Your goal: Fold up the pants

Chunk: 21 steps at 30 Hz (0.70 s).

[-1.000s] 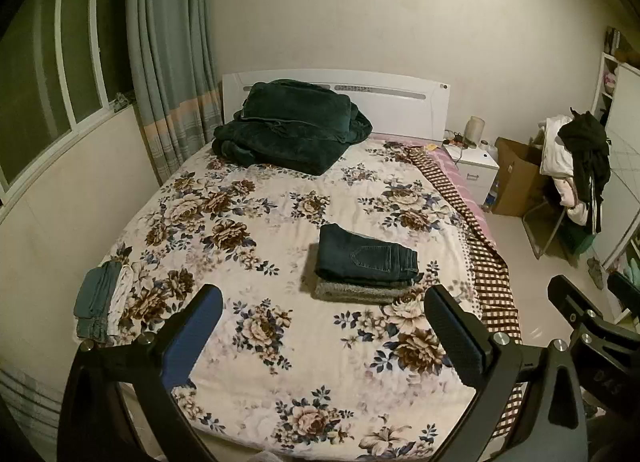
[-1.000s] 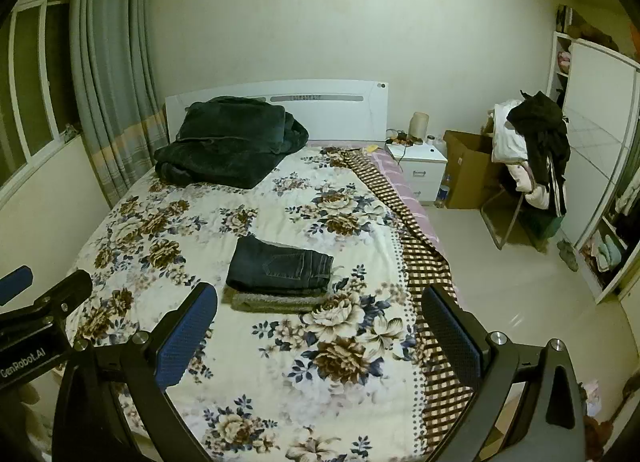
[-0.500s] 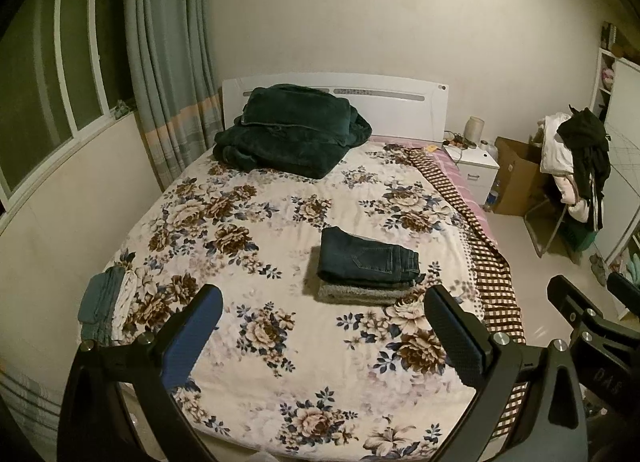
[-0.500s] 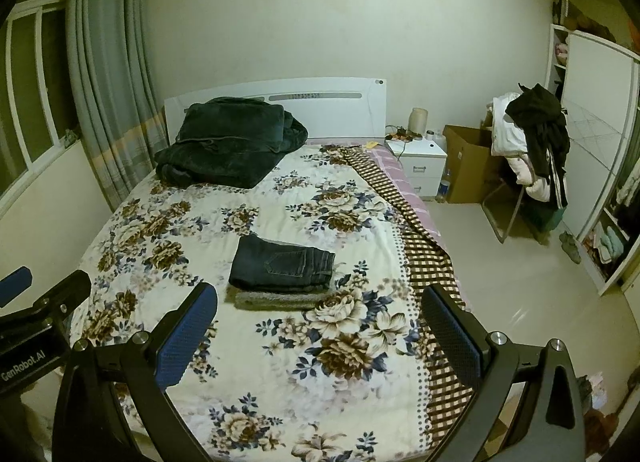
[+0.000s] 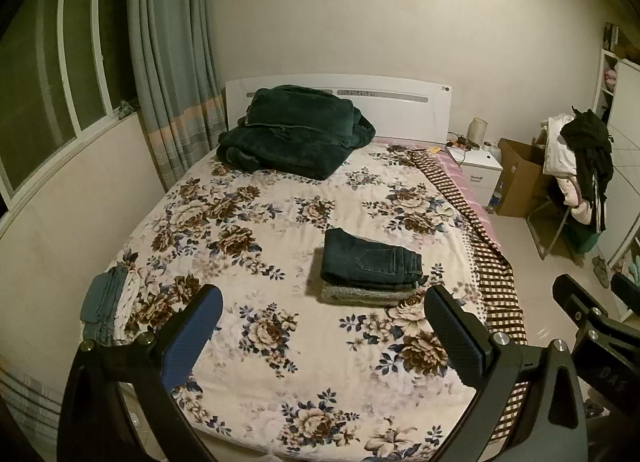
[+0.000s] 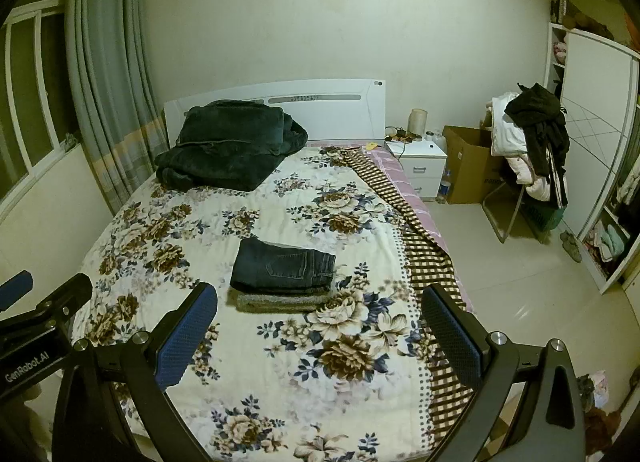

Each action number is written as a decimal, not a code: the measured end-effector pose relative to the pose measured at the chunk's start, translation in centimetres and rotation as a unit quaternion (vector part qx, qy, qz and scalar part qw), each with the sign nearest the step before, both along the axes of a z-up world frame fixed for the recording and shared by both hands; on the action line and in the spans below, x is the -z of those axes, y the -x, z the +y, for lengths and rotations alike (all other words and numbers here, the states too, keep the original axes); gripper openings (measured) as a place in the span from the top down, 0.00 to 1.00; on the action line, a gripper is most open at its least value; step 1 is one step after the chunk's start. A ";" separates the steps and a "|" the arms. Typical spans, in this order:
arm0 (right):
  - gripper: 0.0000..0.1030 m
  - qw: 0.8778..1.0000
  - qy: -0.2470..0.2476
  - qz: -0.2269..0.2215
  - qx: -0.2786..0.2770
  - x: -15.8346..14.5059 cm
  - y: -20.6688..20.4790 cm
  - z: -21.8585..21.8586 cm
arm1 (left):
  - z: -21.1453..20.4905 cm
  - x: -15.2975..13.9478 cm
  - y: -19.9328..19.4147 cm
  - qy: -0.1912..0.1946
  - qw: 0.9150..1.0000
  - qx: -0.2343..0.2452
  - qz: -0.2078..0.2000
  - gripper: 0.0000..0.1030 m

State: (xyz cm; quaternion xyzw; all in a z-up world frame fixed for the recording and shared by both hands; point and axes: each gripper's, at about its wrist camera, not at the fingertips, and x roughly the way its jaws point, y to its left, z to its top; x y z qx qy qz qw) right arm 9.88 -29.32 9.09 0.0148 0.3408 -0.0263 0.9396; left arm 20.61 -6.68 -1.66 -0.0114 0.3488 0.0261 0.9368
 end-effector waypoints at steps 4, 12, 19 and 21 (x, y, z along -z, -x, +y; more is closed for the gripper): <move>0.00 1.000 0.000 0.000 0.000 0.0 0.0 0.0 | 0.0 0.0 0.0 -0.001 1.000 0.002 0.000 0.00; 0.00 1.000 -0.001 0.000 0.000 0.1 0.0 -0.1 | -0.1 0.1 0.0 -0.001 1.000 0.001 0.000 0.00; 0.00 1.000 -0.001 0.002 0.001 0.0 0.0 0.3 | -0.1 0.0 0.0 -0.003 1.000 0.001 -0.005 0.00; 0.00 1.000 0.000 0.003 0.000 0.1 0.0 0.5 | 0.2 -0.3 0.0 -0.002 1.000 -0.001 -0.007 0.00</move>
